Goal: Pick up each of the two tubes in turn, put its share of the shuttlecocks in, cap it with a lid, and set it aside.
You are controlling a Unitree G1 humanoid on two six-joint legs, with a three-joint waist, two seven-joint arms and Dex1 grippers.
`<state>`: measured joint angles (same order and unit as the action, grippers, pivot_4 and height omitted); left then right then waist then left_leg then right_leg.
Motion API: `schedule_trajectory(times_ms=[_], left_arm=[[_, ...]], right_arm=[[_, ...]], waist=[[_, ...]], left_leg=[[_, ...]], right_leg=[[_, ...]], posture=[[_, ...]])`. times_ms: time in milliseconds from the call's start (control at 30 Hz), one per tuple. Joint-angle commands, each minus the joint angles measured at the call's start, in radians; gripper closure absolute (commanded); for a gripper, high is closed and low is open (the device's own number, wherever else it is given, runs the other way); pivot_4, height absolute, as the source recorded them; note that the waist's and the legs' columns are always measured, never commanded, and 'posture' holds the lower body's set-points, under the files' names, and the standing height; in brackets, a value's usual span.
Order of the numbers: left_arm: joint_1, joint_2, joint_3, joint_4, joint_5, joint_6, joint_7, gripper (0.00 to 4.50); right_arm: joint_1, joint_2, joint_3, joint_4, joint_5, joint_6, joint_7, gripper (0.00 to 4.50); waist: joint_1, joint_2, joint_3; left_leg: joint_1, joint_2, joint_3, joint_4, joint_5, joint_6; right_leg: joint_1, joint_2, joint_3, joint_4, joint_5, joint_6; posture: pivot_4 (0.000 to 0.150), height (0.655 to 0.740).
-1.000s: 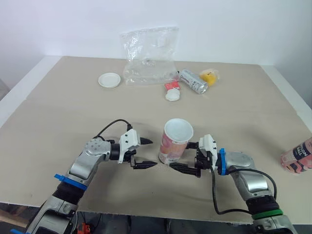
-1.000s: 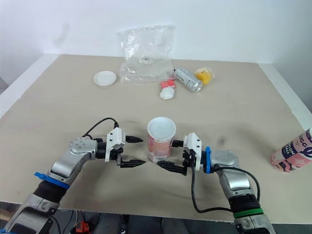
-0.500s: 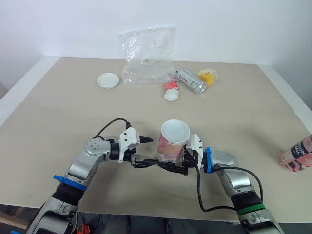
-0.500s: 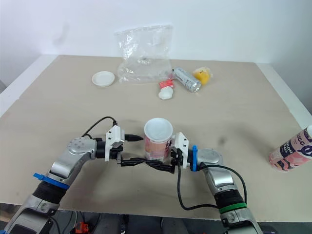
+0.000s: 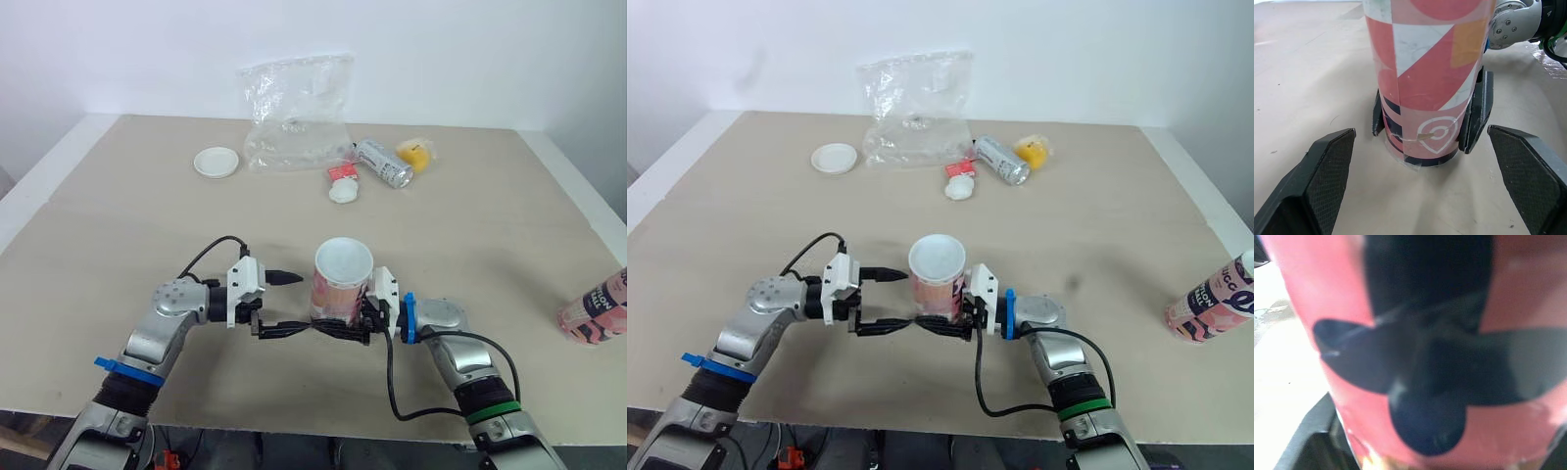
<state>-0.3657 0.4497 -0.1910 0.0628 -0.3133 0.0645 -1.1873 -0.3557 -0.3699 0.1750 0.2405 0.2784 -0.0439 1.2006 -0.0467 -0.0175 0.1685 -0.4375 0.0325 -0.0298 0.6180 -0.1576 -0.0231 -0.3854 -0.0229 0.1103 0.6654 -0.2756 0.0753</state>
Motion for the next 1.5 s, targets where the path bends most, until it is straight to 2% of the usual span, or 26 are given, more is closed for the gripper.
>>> schedule_trajectory(times_ms=[33,167,433,700,800,967,1167,1300,1400,1500], left_arm=[[0.002,0.002,0.021,-0.021,-0.026,-0.015,-0.010,0.00],[0.015,0.004,0.018,-0.039,-0.048,0.004,-0.021,0.00],[0.001,0.011,0.023,-0.098,-0.090,0.060,-0.034,0.00],[-0.010,-0.016,0.026,-0.165,-0.168,0.132,-0.031,0.00],[-0.008,-0.047,0.021,-0.168,-0.166,0.111,-0.018,0.00],[0.001,-0.077,0.014,-0.174,-0.156,0.092,-0.001,0.00],[0.006,-0.078,-0.001,-0.172,-0.141,0.086,0.001,0.00],[0.005,-0.077,-0.004,-0.167,-0.133,0.081,0.001,0.00],[0.006,-0.074,-0.002,-0.163,-0.129,0.079,0.001,0.00],[0.006,-0.070,-0.001,-0.163,-0.126,0.080,0.003,0.00]], right_arm=[[0.023,-0.015,0.010,-0.016,-0.009,0.001,0.004,1.43],[0.053,-0.029,-0.012,-0.079,0.013,0.023,-0.015,1.43],[0.226,-0.076,-0.188,-0.331,0.105,0.126,-0.201,1.43],[0.422,-0.026,-0.471,-0.477,0.073,0.196,-0.634,1.43],[0.443,0.029,-0.568,-0.489,0.063,0.228,-0.815,1.43],[0.426,0.051,-0.635,-0.445,0.055,0.254,-0.948,1.43],[0.404,0.033,-0.645,-0.353,0.030,0.246,-0.992,1.43],[0.398,0.026,-0.628,-0.321,0.041,0.250,-0.961,1.43],[0.401,0.034,-0.634,-0.311,0.055,0.258,-0.961,0.20],[0.416,0.029,-0.628,-0.313,0.047,0.252,-0.958,0.09]], waist=[[0.000,0.000,0.000],[0.000,0.000,0.000],[0.006,0.000,0.000],[0.004,0.000,0.000],[0.005,0.000,0.000],[0.002,0.001,0.000],[0.001,0.001,-0.001],[0.001,0.001,-0.001],[0.001,0.001,-0.001],[0.001,0.001,-0.001]], left_leg=[[0.000,0.000,0.000,0.000,0.000,0.000],[0.000,0.000,0.000,0.000,0.000,0.000],[-0.002,-0.002,-0.001,0.000,0.000,0.000],[-0.001,-0.001,0.000,0.000,0.000,0.000],[-0.001,-0.001,0.000,0.000,0.000,0.000],[-0.001,-0.001,0.001,0.000,0.000,0.000],[-0.001,-0.001,0.001,0.000,0.000,0.000],[-0.001,-0.001,0.001,0.000,0.000,0.000],[0.000,-0.001,0.001,0.000,0.000,0.001],[0.000,-0.001,0.001,0.000,0.001,0.001]], right_leg=[[0.000,0.000,0.000,0.000,0.000,0.000],[0.000,0.000,0.000,0.000,0.000,0.000],[0.000,-0.002,0.000,0.000,-0.001,-0.001],[0.000,-0.001,0.000,0.000,-0.002,0.000],[0.000,-0.001,0.000,0.000,-0.002,0.000],[-0.001,-0.002,0.001,0.000,-0.002,-0.001],[-0.001,-0.001,0.001,0.000,-0.003,-0.003],[0.000,-0.001,0.001,0.000,-0.003,-0.003],[0.000,-0.001,0.001,0.000,-0.002,-0.004],[0.000,-0.001,0.001,0.000,-0.002,-0.004]], posture=[[0.150,0.7400],[0.150,0.7400],[0.150,0.7400],[0.150,0.7400],[0.150,0.7400],[0.150,0.7400],[0.150,0.7400],[0.150,0.7400],[0.150,0.7400],[0.150,0.7400]])
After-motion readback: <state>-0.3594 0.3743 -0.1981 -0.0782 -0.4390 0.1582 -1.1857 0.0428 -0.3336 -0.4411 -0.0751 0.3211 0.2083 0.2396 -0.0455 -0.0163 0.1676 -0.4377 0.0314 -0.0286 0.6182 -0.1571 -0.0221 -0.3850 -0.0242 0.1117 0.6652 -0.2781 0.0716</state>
